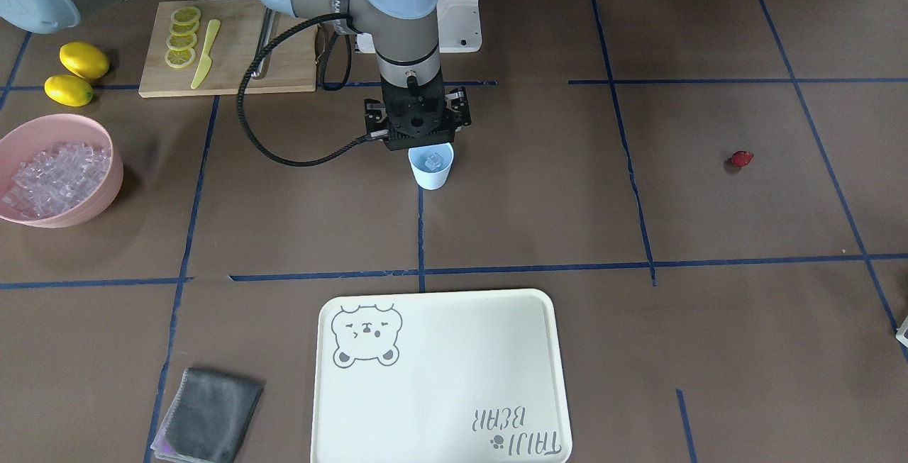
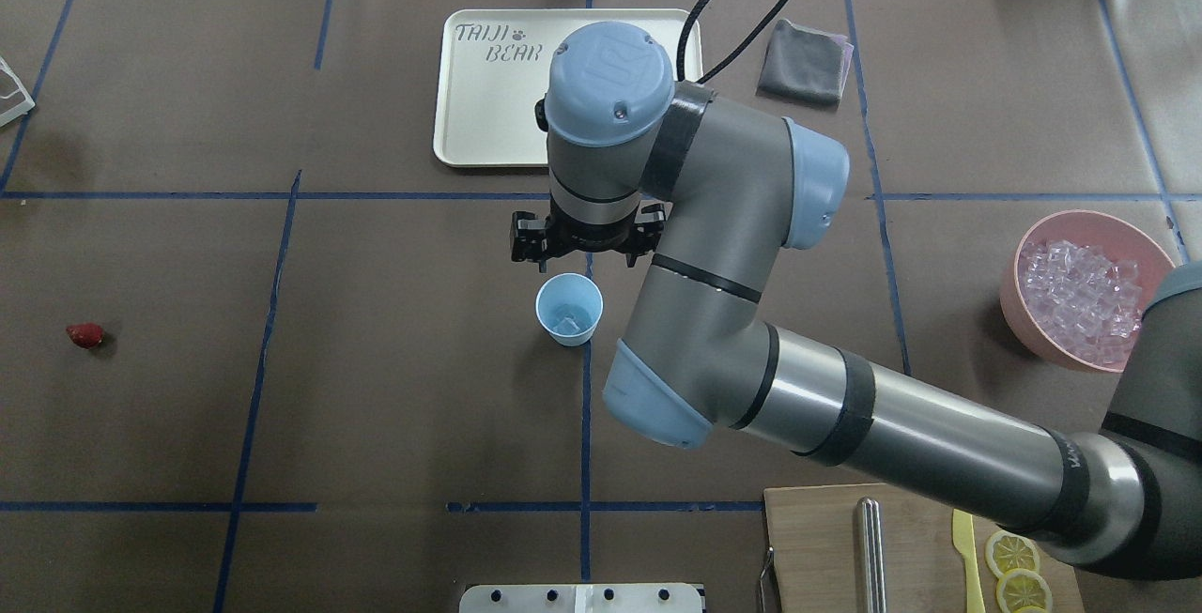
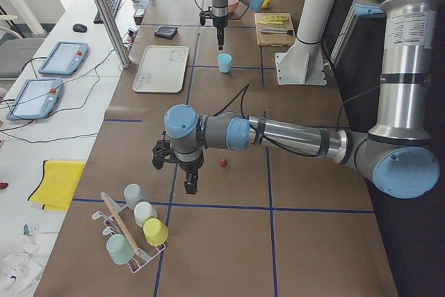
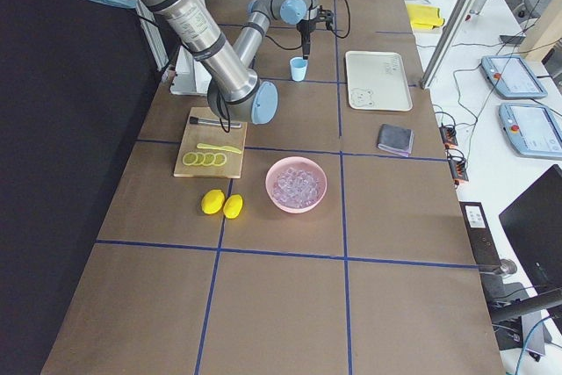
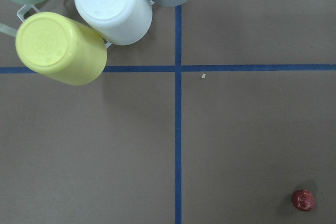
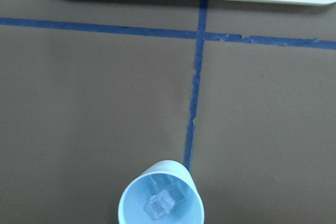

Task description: Put ice and strawberries in cup

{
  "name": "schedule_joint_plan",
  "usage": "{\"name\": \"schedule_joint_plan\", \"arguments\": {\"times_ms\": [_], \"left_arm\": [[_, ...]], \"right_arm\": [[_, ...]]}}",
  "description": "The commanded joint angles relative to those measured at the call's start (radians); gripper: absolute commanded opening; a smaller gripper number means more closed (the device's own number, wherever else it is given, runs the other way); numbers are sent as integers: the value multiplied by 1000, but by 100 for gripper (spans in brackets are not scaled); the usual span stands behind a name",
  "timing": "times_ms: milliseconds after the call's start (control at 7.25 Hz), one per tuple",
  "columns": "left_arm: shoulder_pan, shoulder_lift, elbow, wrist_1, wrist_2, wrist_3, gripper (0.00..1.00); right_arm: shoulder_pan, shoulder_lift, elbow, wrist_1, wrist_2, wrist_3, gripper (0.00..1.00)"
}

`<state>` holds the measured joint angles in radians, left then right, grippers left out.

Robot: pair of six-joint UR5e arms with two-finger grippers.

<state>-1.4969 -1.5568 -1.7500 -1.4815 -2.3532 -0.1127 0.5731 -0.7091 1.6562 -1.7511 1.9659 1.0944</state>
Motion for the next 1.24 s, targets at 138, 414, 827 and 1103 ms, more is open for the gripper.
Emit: {"name": "schedule_joint_plan", "arguments": {"times_ms": [138,414,827,1103], "left_arm": [[156,116,-77,-296,6,-389,100],[312,164,-77,-524,62,-676,100],[518,201,-69,-666,239,-902,100],[622,201,-43,-735,331,-1005,100]], "right_arm": [[120,-91,106,-19,70,-83,100],[213,-175,157,-21,115,-209,100],[341,-300,209,-21,149,-399,100],[434,-351,209,-21,221,-528,100]]}}
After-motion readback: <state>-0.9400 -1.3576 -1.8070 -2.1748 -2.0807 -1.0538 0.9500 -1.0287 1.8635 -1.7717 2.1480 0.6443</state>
